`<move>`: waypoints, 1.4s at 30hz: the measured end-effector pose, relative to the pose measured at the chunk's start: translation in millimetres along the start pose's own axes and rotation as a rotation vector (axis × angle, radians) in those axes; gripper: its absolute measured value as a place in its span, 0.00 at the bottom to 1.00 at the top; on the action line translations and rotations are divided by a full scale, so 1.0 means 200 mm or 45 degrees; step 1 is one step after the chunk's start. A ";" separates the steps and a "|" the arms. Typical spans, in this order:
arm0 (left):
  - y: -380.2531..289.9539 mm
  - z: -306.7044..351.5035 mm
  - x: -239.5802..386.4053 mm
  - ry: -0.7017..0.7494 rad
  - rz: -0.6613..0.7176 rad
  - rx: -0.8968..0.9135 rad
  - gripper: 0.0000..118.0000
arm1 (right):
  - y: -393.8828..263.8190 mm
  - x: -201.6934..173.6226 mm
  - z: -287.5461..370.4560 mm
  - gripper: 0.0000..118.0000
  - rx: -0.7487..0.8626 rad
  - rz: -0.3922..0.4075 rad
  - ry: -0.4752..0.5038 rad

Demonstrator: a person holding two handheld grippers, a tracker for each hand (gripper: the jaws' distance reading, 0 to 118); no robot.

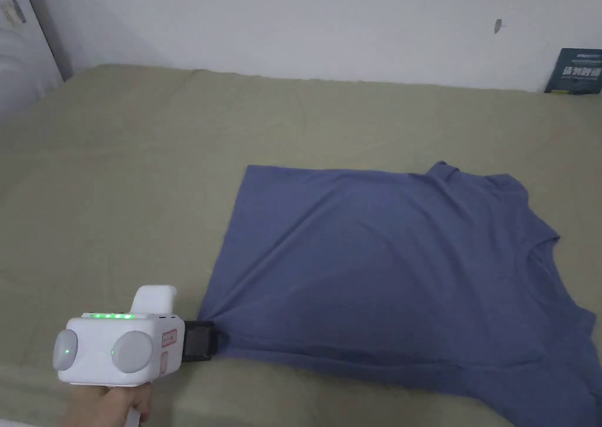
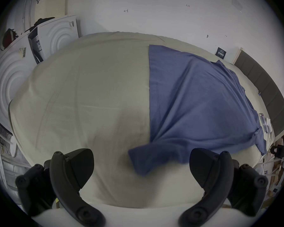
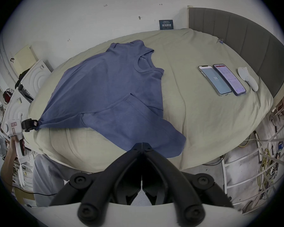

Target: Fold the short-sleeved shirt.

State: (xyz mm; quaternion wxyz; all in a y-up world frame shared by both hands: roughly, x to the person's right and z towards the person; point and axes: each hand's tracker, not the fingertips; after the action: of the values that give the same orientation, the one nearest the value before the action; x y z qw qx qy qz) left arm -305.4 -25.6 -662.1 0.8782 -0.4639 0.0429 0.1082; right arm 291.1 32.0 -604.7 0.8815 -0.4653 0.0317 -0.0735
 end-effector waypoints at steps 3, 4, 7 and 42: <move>-0.02 0.07 0.06 0.052 -0.109 0.017 0.18 | 0.01 0.03 0.00 0.01 -0.007 0.001 -0.010; 0.00 0.10 0.08 -0.023 -0.117 0.012 0.10 | 0.00 0.04 0.00 0.01 -0.007 0.014 -0.004; 0.01 0.08 0.07 0.096 -0.183 -0.001 0.07 | 0.03 0.07 0.00 0.01 0.008 0.022 -0.013; 0.07 0.15 0.06 0.052 -0.063 -0.016 0.07 | 0.20 -0.03 -0.07 0.06 -0.028 0.163 0.119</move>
State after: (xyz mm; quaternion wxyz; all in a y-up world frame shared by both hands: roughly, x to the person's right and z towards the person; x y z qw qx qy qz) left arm -298.0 9.0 -659.0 0.8766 -0.4724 0.0488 0.0773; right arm 287.6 43.3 -645.9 0.8768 -0.4680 0.1034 -0.0382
